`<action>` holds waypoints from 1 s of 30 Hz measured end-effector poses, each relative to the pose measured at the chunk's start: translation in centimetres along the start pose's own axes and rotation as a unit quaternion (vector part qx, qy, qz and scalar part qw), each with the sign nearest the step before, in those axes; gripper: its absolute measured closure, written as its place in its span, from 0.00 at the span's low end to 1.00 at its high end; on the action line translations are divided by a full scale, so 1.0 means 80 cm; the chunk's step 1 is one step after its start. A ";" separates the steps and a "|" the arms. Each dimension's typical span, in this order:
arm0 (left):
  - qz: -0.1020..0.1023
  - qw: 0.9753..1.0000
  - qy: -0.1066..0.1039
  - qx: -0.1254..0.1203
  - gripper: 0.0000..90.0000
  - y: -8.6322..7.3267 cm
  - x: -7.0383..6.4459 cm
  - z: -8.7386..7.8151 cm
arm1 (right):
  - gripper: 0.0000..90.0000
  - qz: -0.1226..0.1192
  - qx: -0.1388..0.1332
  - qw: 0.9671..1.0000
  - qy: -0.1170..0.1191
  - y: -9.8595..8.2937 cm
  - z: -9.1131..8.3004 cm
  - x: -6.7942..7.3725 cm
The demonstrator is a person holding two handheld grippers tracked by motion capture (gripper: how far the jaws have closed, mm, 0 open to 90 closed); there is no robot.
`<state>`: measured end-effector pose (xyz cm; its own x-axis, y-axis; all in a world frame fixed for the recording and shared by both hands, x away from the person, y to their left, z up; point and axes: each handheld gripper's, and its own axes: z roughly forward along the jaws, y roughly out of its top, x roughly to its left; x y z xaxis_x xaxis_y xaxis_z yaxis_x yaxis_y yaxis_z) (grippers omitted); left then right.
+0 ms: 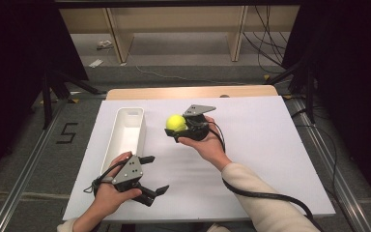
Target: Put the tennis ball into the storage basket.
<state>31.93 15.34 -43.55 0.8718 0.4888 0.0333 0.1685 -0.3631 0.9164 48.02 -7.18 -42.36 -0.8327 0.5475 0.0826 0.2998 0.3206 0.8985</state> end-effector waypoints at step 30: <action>0.001 1.000 -0.001 0.000 0.00 0.000 -0.001 -0.001 | 0.29 -0.013 -0.004 1.000 0.024 0.011 0.016 0.024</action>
<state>31.86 15.35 -43.51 0.8732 0.4861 0.0352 0.1658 -0.3642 0.9165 47.25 -4.83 -41.97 -0.8617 0.5011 0.0802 0.2748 0.3279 0.9039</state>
